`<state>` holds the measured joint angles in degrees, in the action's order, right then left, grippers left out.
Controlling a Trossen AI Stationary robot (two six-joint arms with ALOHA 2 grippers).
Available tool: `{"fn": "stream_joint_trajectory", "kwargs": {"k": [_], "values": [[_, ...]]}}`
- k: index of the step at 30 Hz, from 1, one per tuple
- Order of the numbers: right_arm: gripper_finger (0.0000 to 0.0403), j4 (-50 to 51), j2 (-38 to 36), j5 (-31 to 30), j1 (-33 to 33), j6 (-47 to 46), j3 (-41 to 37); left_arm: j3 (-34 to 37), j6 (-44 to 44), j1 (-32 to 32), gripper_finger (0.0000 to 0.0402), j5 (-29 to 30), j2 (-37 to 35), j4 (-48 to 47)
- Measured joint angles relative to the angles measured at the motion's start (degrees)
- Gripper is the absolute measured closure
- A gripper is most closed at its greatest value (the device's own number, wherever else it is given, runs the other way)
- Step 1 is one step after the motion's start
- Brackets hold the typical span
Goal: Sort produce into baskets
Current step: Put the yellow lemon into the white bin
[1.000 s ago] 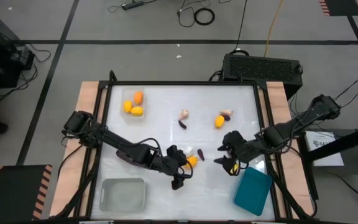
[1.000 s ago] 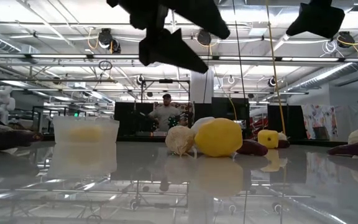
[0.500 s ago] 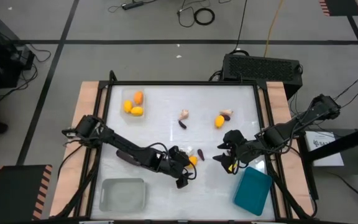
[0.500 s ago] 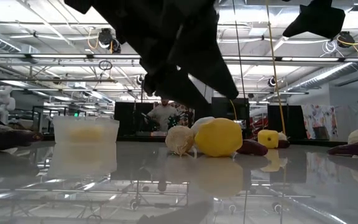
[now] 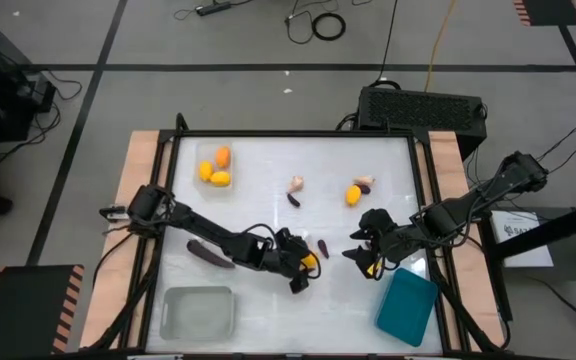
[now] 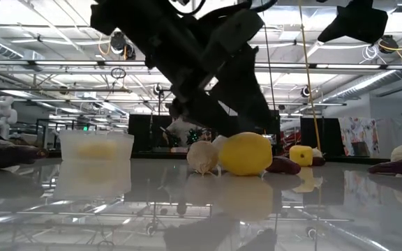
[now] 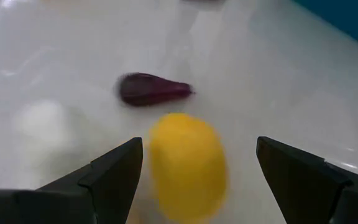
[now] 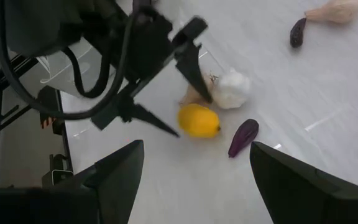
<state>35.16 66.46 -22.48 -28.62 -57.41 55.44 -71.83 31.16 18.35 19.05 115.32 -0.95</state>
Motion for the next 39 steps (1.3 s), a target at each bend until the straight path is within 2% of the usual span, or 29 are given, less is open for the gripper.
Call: {"fn": "stream_joint_trajectory", "kwargs": {"k": [7,22,28,39], "values": [[0.0118,-0.12,0.00,-0.02,0.00,-0.46,0.00,0.00,0.06,-0.04,0.0082,-0.01,2.31,0.91],[0.0118,-0.20,0.00,-1.22,0.00,-1.53,0.00,0.00,0.02,-0.04,0.0084,0.52,2.37,0.92],[0.0118,-0.22,0.00,-1.84,0.00,-1.95,0.00,0.00,0.02,0.00,0.0122,-2.08,2.39,0.92],[0.0118,-0.24,0.00,-1.81,0.00,-3.00,0.00,0.00,0.06,0.00,0.0192,-2.25,2.39,0.92]]}}
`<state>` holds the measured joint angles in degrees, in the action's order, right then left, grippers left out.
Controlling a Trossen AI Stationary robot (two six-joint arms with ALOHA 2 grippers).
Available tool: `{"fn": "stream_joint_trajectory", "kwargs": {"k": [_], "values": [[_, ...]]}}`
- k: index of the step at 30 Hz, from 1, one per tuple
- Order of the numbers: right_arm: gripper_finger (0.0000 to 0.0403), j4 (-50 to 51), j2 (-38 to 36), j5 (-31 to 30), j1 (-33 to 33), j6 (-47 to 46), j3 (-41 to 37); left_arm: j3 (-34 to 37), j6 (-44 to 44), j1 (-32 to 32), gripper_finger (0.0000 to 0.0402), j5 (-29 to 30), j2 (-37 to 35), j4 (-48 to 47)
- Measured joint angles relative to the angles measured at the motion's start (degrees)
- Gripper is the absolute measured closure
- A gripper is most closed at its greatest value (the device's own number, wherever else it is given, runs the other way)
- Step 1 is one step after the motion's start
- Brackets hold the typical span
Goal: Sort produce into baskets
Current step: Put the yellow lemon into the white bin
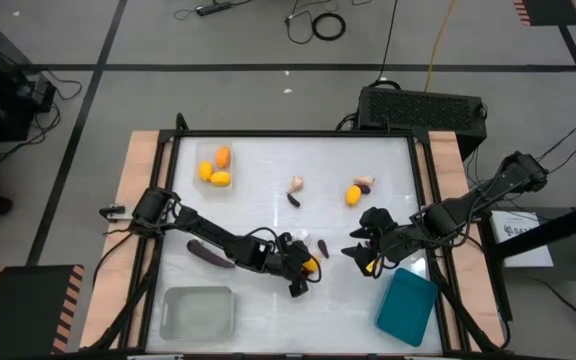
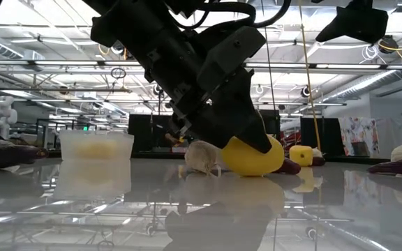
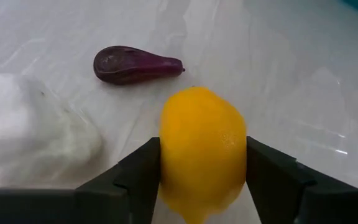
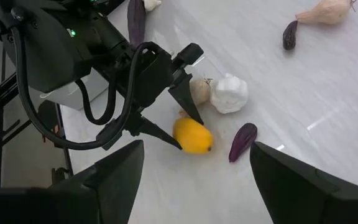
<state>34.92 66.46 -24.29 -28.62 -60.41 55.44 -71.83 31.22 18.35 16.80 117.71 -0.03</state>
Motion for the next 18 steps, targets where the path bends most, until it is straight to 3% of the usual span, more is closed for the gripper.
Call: {"fn": "stream_joint_trajectory", "kwargs": {"k": [10,18], "values": [[0.0118,0.00,0.00,0.02,0.00,-0.04,0.00,-0.72,-0.01,-0.03,0.0208,-0.13,-0.64,-0.25],[0.0118,0.00,0.00,0.07,0.00,-0.04,0.04,-1.79,-3.49,-2.27,0.0209,-0.05,-9.92,-2.41]]}}
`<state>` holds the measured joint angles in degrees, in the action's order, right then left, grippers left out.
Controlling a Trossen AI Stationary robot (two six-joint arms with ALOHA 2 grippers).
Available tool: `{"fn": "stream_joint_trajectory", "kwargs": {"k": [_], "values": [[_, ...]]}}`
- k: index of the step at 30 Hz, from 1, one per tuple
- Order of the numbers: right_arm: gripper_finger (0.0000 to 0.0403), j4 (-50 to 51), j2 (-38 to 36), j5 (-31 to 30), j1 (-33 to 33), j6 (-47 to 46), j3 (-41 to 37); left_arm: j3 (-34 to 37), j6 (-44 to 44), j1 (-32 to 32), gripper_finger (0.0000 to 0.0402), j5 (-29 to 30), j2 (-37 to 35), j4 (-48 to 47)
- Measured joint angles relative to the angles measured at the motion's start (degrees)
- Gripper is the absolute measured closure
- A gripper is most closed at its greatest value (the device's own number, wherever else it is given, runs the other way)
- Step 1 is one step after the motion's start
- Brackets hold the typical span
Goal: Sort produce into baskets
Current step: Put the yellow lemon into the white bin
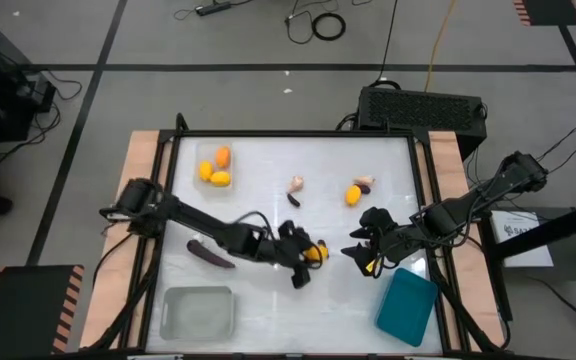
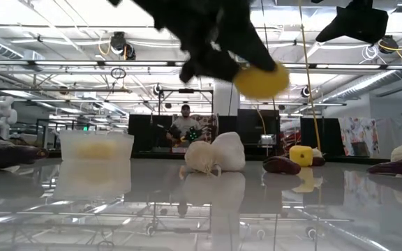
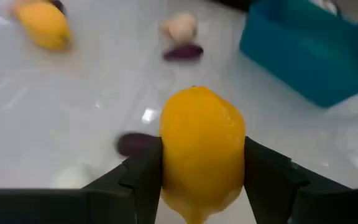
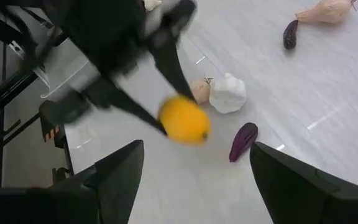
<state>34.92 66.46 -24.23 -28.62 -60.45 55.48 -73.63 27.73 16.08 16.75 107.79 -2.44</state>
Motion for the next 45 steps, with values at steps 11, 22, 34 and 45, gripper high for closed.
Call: {"fn": "stream_joint_trajectory", "kwargs": {"k": [11,22,34,45], "values": [[0.0118,-0.52,0.00,-0.04,0.00,0.00,0.00,-0.11,0.43,-8.57,0.0210,8.85,-21.91,-28.52],[0.0118,-0.98,3.20,0.36,-0.01,-3.53,0.00,-0.09,2.34,-18.49,0.0210,10.99,-31.72,-54.13],[0.0118,-4.83,8.76,6.74,-0.40,-3.58,0.00,15.24,2.02,-36.18,0.0210,3.35,-37.49,-54.29],[0.0118,-4.76,8.70,6.58,-1.14,-0.16,0.00,20.39,5.00,-44.02,0.0210,5.74,-37.77,-51.29]]}}
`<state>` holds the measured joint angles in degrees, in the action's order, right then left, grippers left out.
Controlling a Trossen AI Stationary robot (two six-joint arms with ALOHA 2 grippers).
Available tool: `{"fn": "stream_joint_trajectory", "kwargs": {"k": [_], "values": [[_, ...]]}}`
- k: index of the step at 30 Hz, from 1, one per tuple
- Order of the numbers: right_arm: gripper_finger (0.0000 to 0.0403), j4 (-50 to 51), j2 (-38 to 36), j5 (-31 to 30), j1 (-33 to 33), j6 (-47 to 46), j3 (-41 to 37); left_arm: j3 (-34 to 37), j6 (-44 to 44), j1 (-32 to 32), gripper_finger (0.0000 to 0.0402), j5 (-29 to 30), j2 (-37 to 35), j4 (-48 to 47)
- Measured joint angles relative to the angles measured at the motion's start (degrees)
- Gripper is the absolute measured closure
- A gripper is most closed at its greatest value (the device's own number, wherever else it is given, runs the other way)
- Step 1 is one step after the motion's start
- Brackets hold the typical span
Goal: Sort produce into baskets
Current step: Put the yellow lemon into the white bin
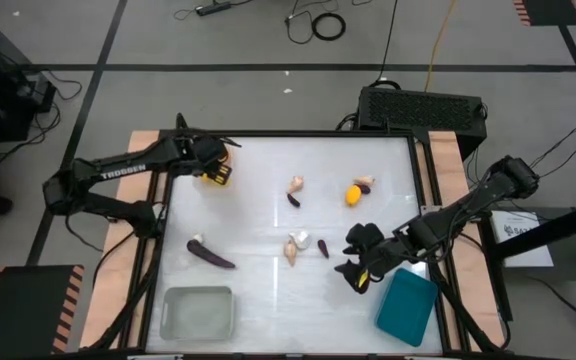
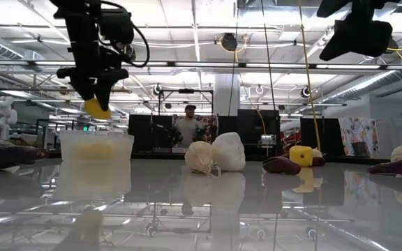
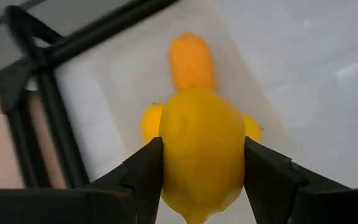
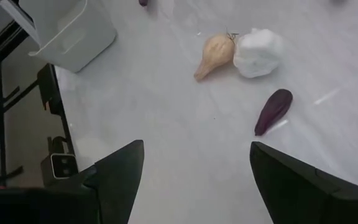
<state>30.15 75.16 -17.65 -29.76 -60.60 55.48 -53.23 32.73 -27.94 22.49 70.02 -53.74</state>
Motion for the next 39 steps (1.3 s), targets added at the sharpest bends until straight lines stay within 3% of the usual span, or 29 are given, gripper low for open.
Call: {"fn": "stream_joint_trajectory", "kwargs": {"k": [15,20,25,39], "values": [[0.0118,0.13,0.00,1.62,0.41,8.34,0.00,0.00,2.93,-9.53,0.0210,-0.33,0.09,2.32],[0.0118,0.11,-0.02,0.32,2.17,6.14,0.00,2.54,2.91,-9.55,0.0210,-0.55,1.15,5.92],[0.0118,-0.06,-0.02,-6.24,4.14,-0.15,0.00,5.17,2.49,-10.21,0.0210,-2.68,2.00,7.98],[0.0118,-1.95,-0.02,-6.23,6.18,-1.82,-0.02,7.17,-0.15,-11.13,0.0206,0.40,2.12,12.70]]}}
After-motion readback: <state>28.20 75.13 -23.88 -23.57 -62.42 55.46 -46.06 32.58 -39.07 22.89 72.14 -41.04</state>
